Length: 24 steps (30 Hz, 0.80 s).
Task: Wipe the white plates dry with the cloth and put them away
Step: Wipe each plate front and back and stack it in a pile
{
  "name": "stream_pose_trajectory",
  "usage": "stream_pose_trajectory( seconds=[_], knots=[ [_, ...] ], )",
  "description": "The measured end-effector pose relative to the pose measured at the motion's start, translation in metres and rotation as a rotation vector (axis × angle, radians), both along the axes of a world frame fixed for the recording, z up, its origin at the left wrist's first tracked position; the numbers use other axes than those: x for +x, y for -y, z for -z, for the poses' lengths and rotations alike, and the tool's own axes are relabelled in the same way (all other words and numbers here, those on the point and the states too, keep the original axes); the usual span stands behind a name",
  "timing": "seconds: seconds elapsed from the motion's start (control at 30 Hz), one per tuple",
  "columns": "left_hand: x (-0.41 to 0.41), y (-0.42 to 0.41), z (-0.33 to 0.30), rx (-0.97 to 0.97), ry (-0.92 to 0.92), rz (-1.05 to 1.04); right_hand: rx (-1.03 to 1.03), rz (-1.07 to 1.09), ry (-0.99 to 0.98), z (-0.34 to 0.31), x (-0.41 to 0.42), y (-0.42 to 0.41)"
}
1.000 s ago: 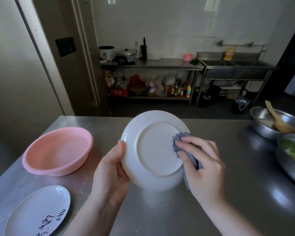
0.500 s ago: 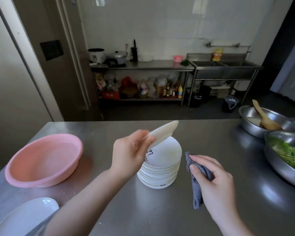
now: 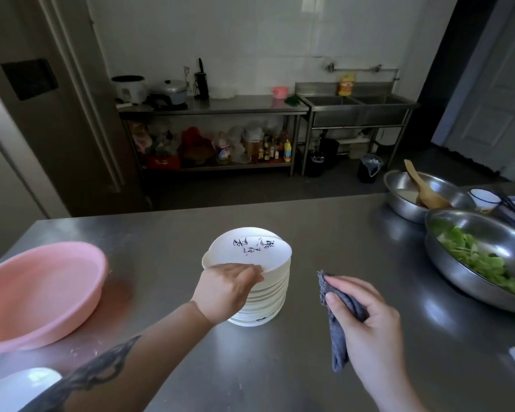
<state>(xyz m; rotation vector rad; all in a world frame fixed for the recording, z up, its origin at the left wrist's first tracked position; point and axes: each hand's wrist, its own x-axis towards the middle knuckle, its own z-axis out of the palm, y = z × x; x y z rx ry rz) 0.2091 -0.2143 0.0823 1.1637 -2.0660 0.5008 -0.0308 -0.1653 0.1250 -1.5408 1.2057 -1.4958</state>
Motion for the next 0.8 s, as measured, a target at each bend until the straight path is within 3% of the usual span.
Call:
stream_pose_trajectory(
  seconds=[0.1, 0.47, 0.57, 0.7, 0.8],
  knots=[
    [-0.003, 0.0, 0.01, 0.098, 0.01, 0.002, 0.01, -0.032, -0.006, 0.004, 0.003, -0.001],
    [-0.015, -0.006, 0.03, 0.541, -0.255, -0.174, 0.07, -0.127, -0.035, 0.015, -0.005, -0.004],
    [-0.018, -0.019, 0.025, 0.542, -0.26, -0.218, 0.063, -0.197, -0.035, 0.018, -0.004, -0.005],
    [-0.012, -0.087, 0.034, 0.415, -0.509, -0.391, 0.042, -0.319, -0.099, 0.034, 0.004, -0.007],
    [0.002, -0.157, 0.061, 0.402, -0.715, -0.661, 0.064, -0.449, -0.14, 0.053, 0.024, -0.012]
  ],
)
